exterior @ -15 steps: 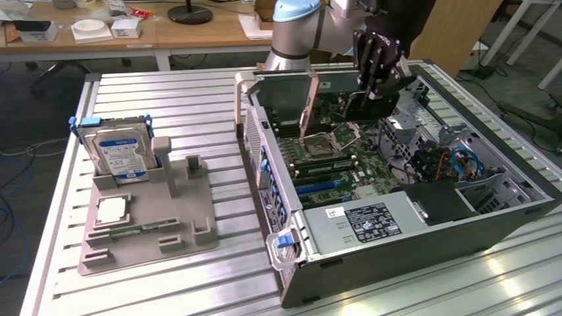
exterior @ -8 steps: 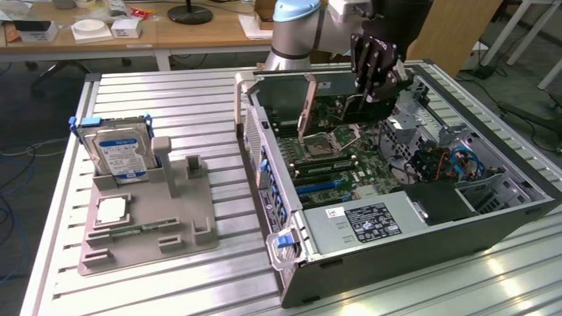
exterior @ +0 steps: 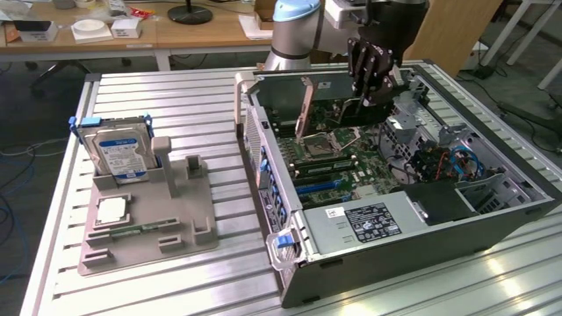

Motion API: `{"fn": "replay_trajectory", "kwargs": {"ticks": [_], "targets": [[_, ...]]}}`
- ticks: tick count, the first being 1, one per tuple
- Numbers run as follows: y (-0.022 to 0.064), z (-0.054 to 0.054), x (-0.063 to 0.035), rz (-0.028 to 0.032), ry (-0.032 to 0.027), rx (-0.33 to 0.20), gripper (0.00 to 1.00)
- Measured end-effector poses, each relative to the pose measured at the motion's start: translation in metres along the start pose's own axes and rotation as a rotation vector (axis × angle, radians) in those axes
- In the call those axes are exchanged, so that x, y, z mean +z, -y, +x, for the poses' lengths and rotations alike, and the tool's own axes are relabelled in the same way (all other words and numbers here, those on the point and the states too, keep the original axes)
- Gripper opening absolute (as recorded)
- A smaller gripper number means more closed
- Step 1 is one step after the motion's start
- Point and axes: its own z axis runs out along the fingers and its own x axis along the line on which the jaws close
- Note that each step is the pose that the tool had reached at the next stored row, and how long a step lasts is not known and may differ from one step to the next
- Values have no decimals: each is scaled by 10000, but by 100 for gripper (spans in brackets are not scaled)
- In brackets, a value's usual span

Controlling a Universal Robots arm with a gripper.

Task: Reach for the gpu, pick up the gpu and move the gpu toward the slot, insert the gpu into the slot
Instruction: 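Insert the gpu into the slot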

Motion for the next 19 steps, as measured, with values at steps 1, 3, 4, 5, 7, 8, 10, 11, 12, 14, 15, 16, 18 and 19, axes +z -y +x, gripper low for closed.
{"fn": "replay_trajectory", "kwargs": {"ticks": [1,3,4,5,7,8,10,11,12,14,15,16,18,19], "targets": [[-6,0,6,1,1,0,26],[-20,1,17,1,0,0,26],[-30,1,22,0,1,-1,26],[-40,1,27,1,1,-1,26],[-54,1,36,0,1,0,26],[-55,1,41,0,0,-1,26],[-56,2,54,0,1,-2,26],[-57,2,65,1,2,-1,26],[-59,2,75,1,2,0,26],[-61,3,96,1,1,-1,26],[-61,3,105,0,1,-1,26],[-62,3,114,0,0,-1,26],[-63,4,130,0,2,0,26],[-63,4,140,1,4,0,26]]}}
